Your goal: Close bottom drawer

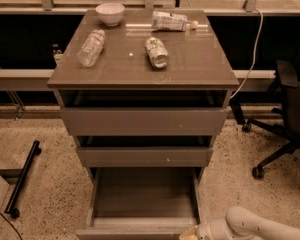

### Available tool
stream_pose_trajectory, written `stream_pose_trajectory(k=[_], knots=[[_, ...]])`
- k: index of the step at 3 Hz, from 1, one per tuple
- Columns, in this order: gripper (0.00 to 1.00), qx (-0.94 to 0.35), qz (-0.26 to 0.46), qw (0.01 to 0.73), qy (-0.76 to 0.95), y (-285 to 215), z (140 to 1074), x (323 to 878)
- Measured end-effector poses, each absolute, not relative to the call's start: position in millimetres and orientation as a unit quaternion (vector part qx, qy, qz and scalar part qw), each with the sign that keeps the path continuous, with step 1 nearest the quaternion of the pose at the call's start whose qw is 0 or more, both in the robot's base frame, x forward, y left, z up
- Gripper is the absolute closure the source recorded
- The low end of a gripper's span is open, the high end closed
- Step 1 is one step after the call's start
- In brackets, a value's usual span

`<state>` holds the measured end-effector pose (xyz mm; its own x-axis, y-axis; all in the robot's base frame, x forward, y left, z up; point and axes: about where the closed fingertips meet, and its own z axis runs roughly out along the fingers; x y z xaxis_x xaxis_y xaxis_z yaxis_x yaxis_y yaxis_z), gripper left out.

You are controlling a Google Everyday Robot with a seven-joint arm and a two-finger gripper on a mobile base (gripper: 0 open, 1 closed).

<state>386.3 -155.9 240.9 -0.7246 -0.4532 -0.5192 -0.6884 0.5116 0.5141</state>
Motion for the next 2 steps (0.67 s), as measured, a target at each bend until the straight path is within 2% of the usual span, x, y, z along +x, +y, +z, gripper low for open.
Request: stream_pose_trajectory(k=[2], knots=[[1.00, -0.296, 0.351, 0.166, 0.873, -158.5, 196.7, 397.6]])
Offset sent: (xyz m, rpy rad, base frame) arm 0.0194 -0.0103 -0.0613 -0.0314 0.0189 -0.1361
